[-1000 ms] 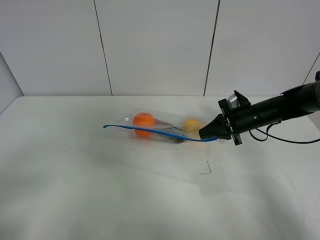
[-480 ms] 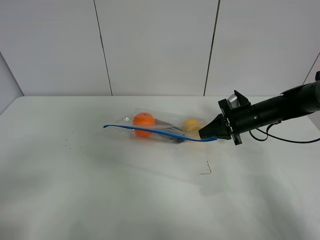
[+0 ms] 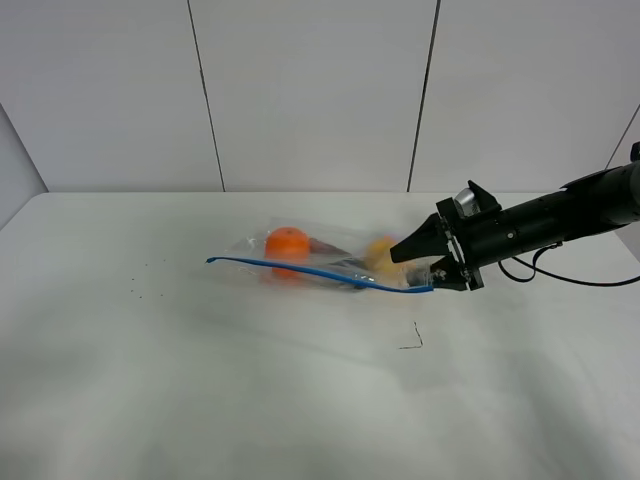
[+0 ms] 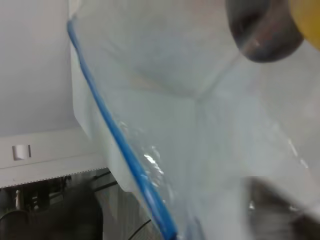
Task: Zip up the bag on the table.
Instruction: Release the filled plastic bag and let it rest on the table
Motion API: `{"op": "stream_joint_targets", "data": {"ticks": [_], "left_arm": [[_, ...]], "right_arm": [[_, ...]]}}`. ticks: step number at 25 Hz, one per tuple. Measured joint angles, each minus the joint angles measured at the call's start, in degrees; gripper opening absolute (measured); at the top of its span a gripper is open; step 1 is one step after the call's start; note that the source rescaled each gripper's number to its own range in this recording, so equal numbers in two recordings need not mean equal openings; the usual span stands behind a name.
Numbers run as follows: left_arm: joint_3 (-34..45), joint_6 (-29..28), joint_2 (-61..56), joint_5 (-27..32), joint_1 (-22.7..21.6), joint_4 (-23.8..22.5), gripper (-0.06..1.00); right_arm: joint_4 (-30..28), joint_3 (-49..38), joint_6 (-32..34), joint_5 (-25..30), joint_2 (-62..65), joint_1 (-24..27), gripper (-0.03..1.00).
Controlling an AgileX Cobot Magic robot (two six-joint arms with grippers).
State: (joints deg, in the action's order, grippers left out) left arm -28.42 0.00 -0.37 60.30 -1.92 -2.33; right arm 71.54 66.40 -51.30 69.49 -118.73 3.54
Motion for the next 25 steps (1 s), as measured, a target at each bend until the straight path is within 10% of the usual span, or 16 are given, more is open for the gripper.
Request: {"op": "stream_joint_targets", "data": {"ticks": [18,25], "left_arm": [[0.0,0.0,0.0,0.0,0.0,0.0,1.0],[0.0,0.0,0.0,0.0,0.0,0.0,1.0]], "right_arm": [[0.1,0.0,3.5,0.0,0.0,-2.8,1.0],[-8.6,0.0,4.2,0.1,0.0,-1.1,1.0]]}}
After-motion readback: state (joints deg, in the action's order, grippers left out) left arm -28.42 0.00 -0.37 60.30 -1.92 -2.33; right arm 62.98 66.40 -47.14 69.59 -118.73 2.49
